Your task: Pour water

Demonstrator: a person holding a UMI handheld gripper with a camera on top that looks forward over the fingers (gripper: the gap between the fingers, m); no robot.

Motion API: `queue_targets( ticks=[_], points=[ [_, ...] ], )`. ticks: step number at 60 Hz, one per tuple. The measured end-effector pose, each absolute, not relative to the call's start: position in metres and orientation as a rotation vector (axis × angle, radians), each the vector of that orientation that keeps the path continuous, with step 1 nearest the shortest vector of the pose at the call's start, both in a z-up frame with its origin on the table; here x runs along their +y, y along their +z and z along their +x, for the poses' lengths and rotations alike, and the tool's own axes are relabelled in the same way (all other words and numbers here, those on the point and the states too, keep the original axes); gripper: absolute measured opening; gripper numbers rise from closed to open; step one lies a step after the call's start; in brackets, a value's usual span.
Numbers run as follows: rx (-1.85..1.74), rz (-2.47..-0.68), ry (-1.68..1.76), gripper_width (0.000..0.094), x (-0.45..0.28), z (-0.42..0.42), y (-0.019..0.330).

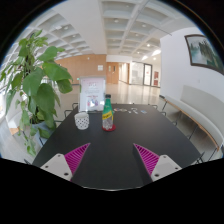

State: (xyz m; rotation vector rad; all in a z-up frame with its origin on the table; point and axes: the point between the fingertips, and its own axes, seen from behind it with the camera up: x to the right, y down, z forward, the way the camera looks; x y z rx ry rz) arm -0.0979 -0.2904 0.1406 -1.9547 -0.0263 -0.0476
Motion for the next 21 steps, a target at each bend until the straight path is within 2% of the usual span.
queue_targets(
  ticks=[21],
  points=[
    [-0.043, -1.909, -0.067, 0.0858, -0.315, -0.091, 0.155]
  ],
)
